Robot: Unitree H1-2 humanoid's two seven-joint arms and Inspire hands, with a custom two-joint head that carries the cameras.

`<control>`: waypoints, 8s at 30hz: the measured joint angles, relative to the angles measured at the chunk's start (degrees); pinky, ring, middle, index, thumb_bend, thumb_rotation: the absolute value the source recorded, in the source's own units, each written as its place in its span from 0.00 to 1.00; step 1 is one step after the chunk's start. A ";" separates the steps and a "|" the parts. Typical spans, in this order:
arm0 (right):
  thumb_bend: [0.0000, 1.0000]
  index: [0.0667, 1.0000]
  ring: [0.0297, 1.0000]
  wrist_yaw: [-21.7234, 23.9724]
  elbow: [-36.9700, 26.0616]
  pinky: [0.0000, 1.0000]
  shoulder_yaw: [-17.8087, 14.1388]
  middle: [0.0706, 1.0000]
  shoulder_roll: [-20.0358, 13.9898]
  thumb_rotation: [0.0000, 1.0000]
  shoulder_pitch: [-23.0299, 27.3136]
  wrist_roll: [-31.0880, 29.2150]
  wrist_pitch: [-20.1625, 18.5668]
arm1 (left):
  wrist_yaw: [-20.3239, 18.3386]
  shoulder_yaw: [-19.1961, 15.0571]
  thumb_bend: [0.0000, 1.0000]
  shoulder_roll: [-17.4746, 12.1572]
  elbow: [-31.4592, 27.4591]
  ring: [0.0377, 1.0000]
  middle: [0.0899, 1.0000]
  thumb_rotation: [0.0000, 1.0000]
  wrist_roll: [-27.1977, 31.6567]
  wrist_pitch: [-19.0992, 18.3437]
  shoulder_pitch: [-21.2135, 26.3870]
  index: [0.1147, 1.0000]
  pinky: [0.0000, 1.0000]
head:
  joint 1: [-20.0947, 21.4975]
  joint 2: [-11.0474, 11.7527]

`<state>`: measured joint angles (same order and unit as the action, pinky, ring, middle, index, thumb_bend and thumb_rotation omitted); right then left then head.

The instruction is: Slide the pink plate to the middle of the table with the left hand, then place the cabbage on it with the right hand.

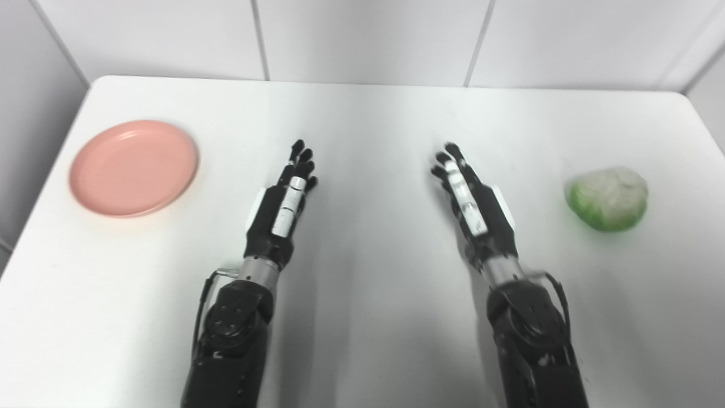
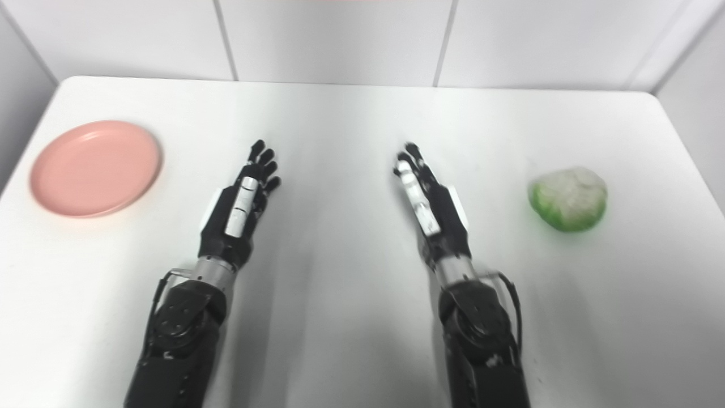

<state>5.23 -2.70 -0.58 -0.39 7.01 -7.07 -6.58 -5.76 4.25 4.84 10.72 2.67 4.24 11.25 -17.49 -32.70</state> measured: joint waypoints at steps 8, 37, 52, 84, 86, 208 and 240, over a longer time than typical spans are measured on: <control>0.63 0.97 0.95 2.51 7.28 1.00 -0.40 0.96 -1.70 0.82 0.68 -1.00 10.46 | 2.15 -6.01 0.63 0.33 7.14 1.00 1.00 0.93 3.93 7.99 5.21 1.00 1.00 | -3.95 7.82; 0.50 0.99 0.96 2.47 6.93 1.00 -0.37 0.97 -1.54 0.85 -0.16 -0.82 12.77 | 9.71 -24.08 0.69 -15.53 6.56 0.87 0.86 0.99 10.92 3.34 14.29 0.86 0.92 | -4.48 7.47; 0.48 0.99 0.95 2.38 5.87 1.00 -0.26 0.97 -1.64 0.87 -0.46 0.06 12.39 | 14.16 -27.55 0.65 -22.20 19.01 0.74 0.73 0.97 10.06 3.34 15.52 0.73 0.80 | -4.75 6.77; 0.47 0.96 0.94 2.23 3.76 1.00 -0.40 0.94 -1.99 0.87 -0.58 -0.21 10.95 | 4.19 -24.90 0.73 -25.30 25.95 0.73 0.71 0.89 16.08 -1.36 16.12 0.71 0.77 | -5.54 6.15; 0.46 0.97 0.94 1.81 3.67 1.00 -0.42 0.95 -2.01 0.88 -0.58 0.07 10.95 | 3.13 -24.92 0.73 -25.07 25.89 0.73 0.71 0.88 16.91 -1.36 16.13 0.72 0.77 | -5.54 6.15; 0.58 0.94 0.91 -4.70 -6.46 0.99 -0.50 0.92 2.12 0.81 1.57 3.88 0.59 | -6.37 4.55 0.72 -7.67 -13.18 0.98 0.96 0.82 5.72 -15.53 -3.60 0.95 1.00 | 20.92 -11.16; 0.76 0.86 0.91 -3.90 -4.81 0.81 -5.39 0.91 -26.67 0.44 7.18 32.59 -9.40 | -6.61 -0.15 0.70 0.05 -7.89 1.00 0.99 0.85 13.13 -13.40 -2.70 0.98 1.00 | 26.88 -9.76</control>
<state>1.33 -7.50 -5.97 -27.06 14.19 25.52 -15.98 -12.37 4.10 4.89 2.83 15.80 -9.17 8.56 9.39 -42.45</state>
